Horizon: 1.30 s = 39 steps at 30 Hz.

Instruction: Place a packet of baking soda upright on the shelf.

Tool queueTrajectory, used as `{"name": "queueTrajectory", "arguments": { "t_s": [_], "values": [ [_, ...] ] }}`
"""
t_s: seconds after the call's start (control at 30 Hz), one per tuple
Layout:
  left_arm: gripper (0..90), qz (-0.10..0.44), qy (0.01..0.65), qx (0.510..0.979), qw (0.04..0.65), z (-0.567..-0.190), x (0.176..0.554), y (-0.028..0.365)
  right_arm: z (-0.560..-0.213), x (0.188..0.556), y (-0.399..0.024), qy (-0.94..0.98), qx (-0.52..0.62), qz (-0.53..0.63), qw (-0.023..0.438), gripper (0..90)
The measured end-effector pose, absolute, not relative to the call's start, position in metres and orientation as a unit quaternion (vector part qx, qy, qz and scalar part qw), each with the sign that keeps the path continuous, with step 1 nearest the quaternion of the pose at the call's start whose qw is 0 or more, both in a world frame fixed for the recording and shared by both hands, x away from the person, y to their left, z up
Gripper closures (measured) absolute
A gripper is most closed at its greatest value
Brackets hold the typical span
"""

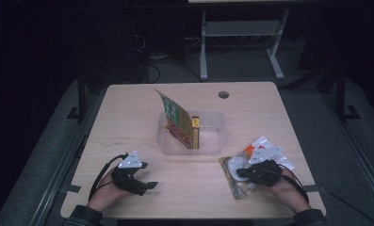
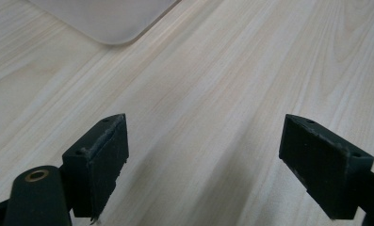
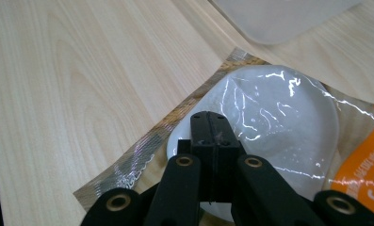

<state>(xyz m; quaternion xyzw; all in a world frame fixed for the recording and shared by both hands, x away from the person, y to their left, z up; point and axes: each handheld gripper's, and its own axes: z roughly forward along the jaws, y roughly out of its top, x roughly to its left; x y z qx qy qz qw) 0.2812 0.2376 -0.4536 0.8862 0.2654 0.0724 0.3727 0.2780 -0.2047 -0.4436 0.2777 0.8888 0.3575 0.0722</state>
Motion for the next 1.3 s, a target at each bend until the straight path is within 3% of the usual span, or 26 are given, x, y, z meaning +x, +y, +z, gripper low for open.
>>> {"name": "queueTrajectory", "arguments": {
  "t_s": [0.47, 1.3],
  "values": [
    [15.8, 0.072, 0.263, 0.888, 0.369, -0.454, 0.282, 0.237, -0.445, 0.289, -0.201, 0.899, 0.252, 0.353, 0.067, 89.9],
    [15.8, 0.071, 0.260, 0.888, 0.371, -0.453, 0.281, 0.235, -0.446, 0.277, -0.133, 0.911, 0.186, 0.368, 0.017, 89.8]
  ]
}}
